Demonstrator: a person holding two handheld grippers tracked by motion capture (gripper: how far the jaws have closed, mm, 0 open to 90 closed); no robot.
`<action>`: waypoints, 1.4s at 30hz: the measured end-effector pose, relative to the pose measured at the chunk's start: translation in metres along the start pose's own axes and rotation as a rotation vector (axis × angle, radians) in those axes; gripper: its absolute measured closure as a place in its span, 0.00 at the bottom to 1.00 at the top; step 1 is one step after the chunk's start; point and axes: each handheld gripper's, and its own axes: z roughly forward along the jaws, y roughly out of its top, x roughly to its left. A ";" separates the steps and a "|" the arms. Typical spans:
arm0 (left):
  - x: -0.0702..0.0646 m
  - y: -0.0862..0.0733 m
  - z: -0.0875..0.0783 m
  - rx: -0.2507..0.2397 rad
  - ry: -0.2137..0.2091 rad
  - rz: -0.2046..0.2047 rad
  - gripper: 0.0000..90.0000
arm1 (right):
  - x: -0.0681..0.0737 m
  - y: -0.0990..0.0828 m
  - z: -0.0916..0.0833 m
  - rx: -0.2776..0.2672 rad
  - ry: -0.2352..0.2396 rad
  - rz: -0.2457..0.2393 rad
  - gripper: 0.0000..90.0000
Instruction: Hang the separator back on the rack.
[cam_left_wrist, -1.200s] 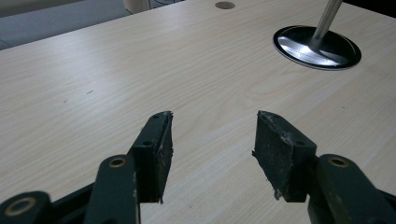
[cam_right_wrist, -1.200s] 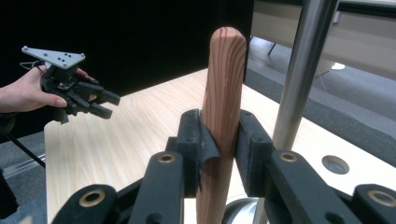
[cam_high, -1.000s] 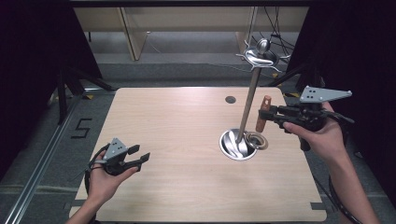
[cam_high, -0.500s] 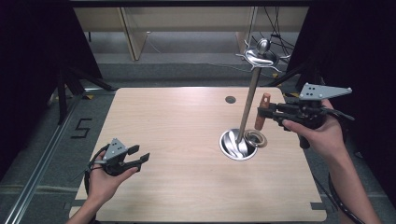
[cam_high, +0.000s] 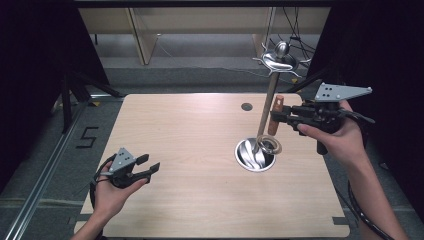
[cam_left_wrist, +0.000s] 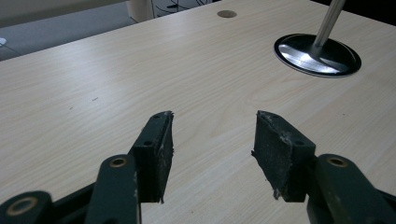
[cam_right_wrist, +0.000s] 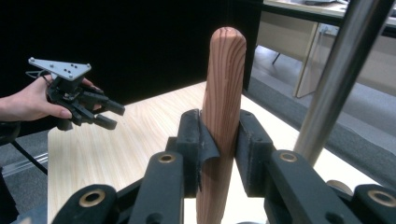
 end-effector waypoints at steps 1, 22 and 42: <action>0.000 0.000 0.000 -0.001 0.000 0.003 0.51 | 0.001 0.001 0.002 -0.014 -0.010 0.001 0.82; 0.001 0.000 0.000 -0.003 0.003 -0.008 0.52 | 0.005 0.009 0.011 -0.008 -0.007 -0.005 0.82; 0.001 0.001 0.000 -0.009 -0.006 -0.024 0.52 | 0.010 0.016 0.013 -0.041 -0.027 0.019 0.83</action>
